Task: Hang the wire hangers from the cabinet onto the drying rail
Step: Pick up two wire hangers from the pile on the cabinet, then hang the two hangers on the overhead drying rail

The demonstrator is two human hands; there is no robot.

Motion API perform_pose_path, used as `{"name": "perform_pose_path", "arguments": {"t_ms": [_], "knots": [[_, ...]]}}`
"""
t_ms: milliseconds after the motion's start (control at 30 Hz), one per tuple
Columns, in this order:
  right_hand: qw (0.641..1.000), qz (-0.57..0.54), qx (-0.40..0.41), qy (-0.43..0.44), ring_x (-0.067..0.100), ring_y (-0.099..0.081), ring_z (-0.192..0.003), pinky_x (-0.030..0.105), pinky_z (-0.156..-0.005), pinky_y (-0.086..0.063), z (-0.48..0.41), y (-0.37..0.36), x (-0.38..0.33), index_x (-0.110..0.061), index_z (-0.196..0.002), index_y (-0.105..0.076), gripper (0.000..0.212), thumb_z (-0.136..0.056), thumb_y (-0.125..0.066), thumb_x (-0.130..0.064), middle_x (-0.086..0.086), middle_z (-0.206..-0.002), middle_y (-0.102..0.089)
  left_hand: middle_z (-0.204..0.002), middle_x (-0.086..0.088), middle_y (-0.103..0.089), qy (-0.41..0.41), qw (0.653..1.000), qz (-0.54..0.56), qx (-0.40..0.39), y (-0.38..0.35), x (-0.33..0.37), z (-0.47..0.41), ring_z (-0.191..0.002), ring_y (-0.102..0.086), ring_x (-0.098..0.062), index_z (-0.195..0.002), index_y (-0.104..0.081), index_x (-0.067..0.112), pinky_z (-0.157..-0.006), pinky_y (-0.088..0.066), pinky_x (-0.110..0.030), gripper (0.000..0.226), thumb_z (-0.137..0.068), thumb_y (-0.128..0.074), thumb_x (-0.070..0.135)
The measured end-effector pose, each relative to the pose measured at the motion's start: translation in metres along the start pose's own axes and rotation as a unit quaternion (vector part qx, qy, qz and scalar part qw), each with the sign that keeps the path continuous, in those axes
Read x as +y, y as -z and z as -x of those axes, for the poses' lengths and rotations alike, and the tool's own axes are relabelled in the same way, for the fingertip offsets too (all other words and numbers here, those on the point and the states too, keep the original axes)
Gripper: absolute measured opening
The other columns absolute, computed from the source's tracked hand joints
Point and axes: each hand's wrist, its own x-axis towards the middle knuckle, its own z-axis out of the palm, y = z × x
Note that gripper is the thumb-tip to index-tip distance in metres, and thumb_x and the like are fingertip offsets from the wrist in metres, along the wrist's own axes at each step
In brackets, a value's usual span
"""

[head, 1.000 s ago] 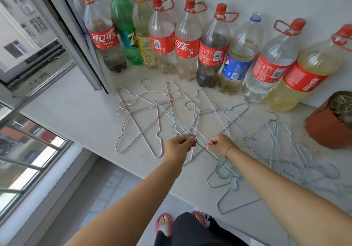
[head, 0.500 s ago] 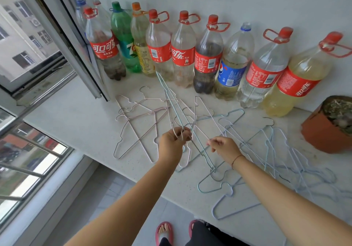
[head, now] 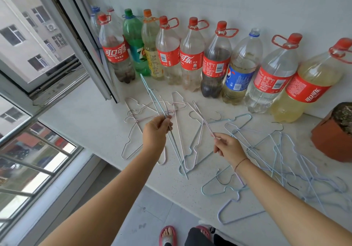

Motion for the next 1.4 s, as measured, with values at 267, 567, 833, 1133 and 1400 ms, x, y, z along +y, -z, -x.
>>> {"name": "perform_pose_path", "arguments": {"t_ms": [267, 567, 833, 1133, 1400], "knots": [[0.999, -0.042, -0.02, 0.008, 0.008, -0.043, -0.051, 0.015, -0.047, -0.038, -0.001, -0.019, -0.018, -0.006, -0.115, -0.059, 0.025, -0.094, -0.045, -0.006, 0.002, -0.069, -0.057, -0.064, -0.003, -0.056, 0.074, 0.994, 0.053, 0.057, 0.01, 0.002, 0.013, -0.046, -0.058, -0.007, -0.097, -0.065, 0.011, -0.05, -0.046, -0.014, 0.017, -0.096, -0.048, 0.013], [0.991, -0.059, -0.086, 0.082, 0.011, -0.045, -0.059, 0.019, -0.057, -0.043, 0.013, -0.043, -0.067, -0.014, -0.112, -0.063, 0.023, -0.093, -0.051, -0.011, 0.002, -0.067, -0.056, -0.064, 0.001, -0.059, 0.11, 0.977, 0.058, 0.172, 0.042, 0.008, 0.038, -0.05, -0.057, -0.011, -0.098, -0.068, 0.008, -0.067, -0.047, -0.026, 0.019, -0.092, -0.055, 0.021], [0.971, -0.071, -0.194, 0.117, 0.002, -0.048, -0.051, 0.011, -0.051, -0.042, 0.057, -0.102, -0.108, -0.012, -0.111, -0.063, 0.022, -0.093, -0.052, -0.011, 0.002, -0.067, -0.053, -0.07, -0.002, -0.057, 0.072, 0.965, 0.089, 0.236, 0.107, 0.027, 0.09, -0.059, -0.056, -0.013, -0.104, -0.064, 0.01, -0.05, -0.046, -0.009, 0.017, -0.095, -0.05, 0.013], [0.93, -0.085, -0.333, 0.129, 0.013, -0.041, -0.057, 0.023, -0.054, -0.035, 0.158, -0.188, -0.136, -0.017, -0.102, -0.067, 0.017, -0.091, -0.054, -0.017, 0.0, -0.061, -0.049, -0.073, -0.004, -0.059, 0.047, 0.943, 0.117, 0.31, 0.231, 0.049, 0.205, -0.064, -0.057, -0.016, -0.109, -0.062, 0.005, -0.072, -0.05, -0.03, 0.02, -0.095, -0.048, 0.006], [0.864, -0.1, -0.478, 0.123, 0.014, -0.029, -0.053, 0.025, -0.048, -0.023, 0.3, -0.265, -0.152, -0.008, -0.111, -0.065, 0.025, -0.091, -0.053, -0.017, 0.002, -0.059, -0.042, -0.074, -0.004, -0.06, 0.035, 0.913, 0.096, 0.395, 0.343, 0.071, 0.363, -0.062, -0.055, -0.013, -0.092, -0.065, 0.012, -0.055, -0.046, -0.019, 0.017, -0.095, -0.049, 0.008]]}}
